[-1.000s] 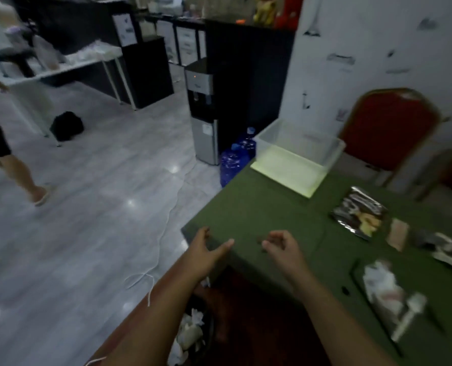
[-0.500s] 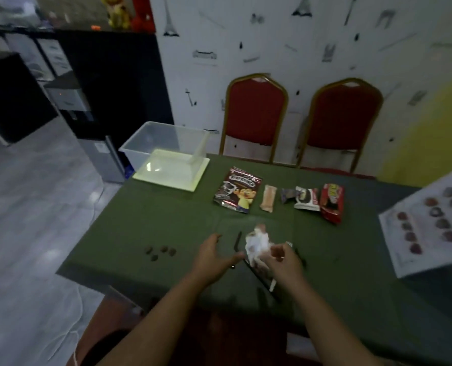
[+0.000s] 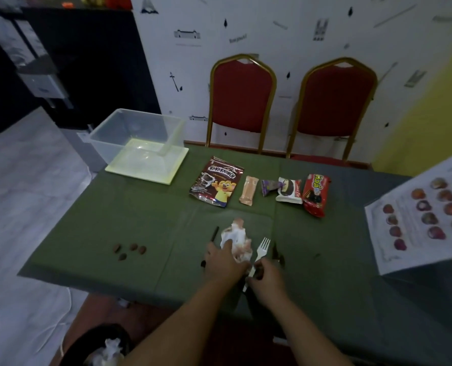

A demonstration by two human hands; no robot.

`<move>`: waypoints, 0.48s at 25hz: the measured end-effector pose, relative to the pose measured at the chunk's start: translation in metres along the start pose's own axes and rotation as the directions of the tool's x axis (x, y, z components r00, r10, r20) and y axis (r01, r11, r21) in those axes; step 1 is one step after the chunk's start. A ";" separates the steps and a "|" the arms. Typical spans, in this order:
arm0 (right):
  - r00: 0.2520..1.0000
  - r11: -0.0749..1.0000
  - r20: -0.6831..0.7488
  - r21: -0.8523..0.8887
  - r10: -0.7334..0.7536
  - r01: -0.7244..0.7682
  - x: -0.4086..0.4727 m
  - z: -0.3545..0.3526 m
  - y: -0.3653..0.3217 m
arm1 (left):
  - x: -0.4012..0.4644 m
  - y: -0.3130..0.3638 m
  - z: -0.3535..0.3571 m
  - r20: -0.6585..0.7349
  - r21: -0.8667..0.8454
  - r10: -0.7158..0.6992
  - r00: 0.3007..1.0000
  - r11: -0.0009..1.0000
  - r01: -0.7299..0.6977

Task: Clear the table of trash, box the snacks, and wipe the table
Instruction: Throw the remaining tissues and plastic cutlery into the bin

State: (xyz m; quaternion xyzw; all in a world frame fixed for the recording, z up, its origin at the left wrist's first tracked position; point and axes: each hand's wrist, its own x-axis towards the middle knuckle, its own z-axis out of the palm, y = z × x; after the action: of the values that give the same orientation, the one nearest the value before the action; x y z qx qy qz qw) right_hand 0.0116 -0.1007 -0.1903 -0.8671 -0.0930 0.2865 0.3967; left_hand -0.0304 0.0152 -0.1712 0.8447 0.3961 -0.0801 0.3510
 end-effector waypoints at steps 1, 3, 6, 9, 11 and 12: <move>1.000 1.000 -0.003 -0.003 -0.003 0.003 0.001 0.002 -0.001 | 0.002 0.000 0.003 -0.037 0.034 0.010 0.999 0.999 -0.009; 1.000 1.000 -0.025 0.007 0.013 -0.013 0.004 0.004 -0.004 | 0.008 -0.002 0.009 -0.088 0.100 0.050 0.995 0.994 -0.041; 0.997 0.997 -0.055 0.049 0.054 -0.051 0.009 0.004 -0.004 | 0.016 0.000 0.015 -0.115 0.112 0.108 0.987 0.989 -0.095; 0.992 0.991 -0.067 0.078 0.111 -0.106 0.012 -0.002 -0.002 | 0.022 -0.001 0.020 -0.146 0.065 0.116 0.982 0.992 -0.108; 0.986 0.985 -0.060 0.089 0.155 -0.149 0.015 -0.006 0.001 | 0.025 -0.004 0.023 -0.169 -0.027 0.107 0.980 0.993 -0.113; 0.984 0.981 -0.055 0.106 0.168 -0.162 0.017 -0.007 0.003 | 0.027 -0.005 0.023 -0.179 -0.093 0.084 0.980 0.990 -0.102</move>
State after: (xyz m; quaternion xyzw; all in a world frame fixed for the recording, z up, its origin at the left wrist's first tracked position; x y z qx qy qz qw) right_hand 0.0295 -0.1007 -0.1966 -0.8594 0.0067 0.2950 0.4176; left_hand -0.0127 0.0184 -0.2021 0.8470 0.3891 0.0309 0.3608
